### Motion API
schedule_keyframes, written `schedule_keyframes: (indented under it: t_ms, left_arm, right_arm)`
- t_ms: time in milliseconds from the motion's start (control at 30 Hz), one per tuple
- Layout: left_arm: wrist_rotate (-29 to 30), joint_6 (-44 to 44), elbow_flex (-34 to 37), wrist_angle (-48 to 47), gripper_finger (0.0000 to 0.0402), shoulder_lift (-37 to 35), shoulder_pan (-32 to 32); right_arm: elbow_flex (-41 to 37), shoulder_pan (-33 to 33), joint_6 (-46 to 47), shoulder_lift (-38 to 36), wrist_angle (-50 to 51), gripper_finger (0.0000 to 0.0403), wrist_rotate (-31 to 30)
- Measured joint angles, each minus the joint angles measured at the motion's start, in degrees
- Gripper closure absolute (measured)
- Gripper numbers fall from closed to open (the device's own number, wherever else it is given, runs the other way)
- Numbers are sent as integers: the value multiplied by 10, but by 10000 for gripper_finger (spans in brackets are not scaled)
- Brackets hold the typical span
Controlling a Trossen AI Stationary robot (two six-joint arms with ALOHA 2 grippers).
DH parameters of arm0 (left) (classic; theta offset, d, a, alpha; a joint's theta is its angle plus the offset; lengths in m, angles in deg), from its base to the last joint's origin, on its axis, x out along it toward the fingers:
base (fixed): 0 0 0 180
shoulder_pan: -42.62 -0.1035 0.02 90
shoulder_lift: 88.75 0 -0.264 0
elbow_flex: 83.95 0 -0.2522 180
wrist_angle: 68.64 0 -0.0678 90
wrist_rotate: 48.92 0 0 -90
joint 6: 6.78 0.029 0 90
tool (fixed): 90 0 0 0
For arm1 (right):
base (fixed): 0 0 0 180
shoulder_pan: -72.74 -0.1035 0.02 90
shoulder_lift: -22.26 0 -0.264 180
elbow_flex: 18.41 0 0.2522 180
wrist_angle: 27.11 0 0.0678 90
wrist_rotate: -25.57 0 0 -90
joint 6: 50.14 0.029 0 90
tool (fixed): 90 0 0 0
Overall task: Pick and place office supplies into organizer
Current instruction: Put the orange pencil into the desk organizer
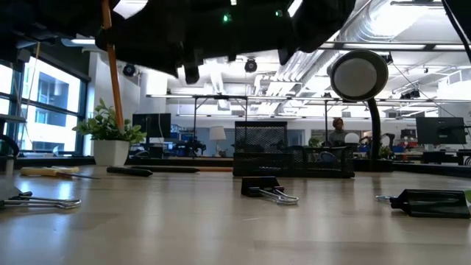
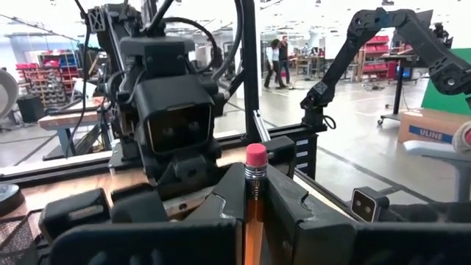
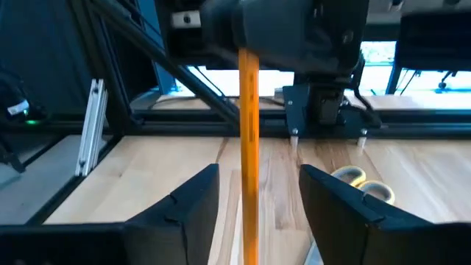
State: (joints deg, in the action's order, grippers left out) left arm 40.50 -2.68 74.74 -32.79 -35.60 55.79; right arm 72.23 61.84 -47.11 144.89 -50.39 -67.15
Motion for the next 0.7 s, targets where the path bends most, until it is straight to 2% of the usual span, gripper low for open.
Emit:
schedule_keyframes:
  t_ms: [467,700]
  left_arm:
    - [-3,6,0,-10,394,0,0]
    - [-3,6,0,-9,394,0,0]
  right_arm:
    - [0,0,-5,5,-44,353,15]
    - [0,0,-20,5,-41,395,13]
